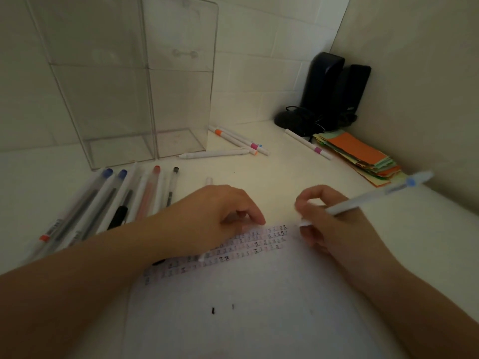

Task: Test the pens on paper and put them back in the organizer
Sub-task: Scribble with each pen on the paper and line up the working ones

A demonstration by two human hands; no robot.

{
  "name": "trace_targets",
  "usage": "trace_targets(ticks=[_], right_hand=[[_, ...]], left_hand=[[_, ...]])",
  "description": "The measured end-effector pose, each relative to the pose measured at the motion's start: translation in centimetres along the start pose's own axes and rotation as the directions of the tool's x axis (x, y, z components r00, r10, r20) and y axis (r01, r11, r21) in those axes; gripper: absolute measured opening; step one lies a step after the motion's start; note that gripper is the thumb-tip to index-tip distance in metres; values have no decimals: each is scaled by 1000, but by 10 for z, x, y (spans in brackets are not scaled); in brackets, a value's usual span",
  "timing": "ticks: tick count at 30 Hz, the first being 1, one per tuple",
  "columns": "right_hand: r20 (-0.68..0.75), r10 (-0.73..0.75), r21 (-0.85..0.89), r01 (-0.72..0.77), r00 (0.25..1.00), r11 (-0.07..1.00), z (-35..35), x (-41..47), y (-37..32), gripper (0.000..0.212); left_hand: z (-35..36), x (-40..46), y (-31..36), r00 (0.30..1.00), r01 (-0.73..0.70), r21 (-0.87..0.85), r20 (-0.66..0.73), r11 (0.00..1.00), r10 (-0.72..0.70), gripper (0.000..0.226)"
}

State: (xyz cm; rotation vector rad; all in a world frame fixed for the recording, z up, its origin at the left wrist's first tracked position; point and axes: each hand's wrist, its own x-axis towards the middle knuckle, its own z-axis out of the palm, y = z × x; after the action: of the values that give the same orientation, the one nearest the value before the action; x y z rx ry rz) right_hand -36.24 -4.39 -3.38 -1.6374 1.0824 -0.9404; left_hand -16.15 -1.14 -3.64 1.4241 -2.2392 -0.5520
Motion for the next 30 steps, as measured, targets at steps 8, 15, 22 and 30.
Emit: trace_targets(ticks=[8,15,22,30], right_hand=[[-17,-109,-156,105,994,982,6,0,6,30],[21,-140,-226,141,990,964,8,3,12,36],[36,-192,-282,195,981,939,6,2,13,37],[56,-180,-257,188,982,948,5,3,14,36]], left_hand=[[2,3,-4,999,-54,-29,-12,998,53,18],[3,4,-6,998,-63,-26,-20,998,63,20],[2,4,-4,998,-56,-12,-11,998,56,21],[2,4,-6,998,-66,-20,-13,998,65,21]])
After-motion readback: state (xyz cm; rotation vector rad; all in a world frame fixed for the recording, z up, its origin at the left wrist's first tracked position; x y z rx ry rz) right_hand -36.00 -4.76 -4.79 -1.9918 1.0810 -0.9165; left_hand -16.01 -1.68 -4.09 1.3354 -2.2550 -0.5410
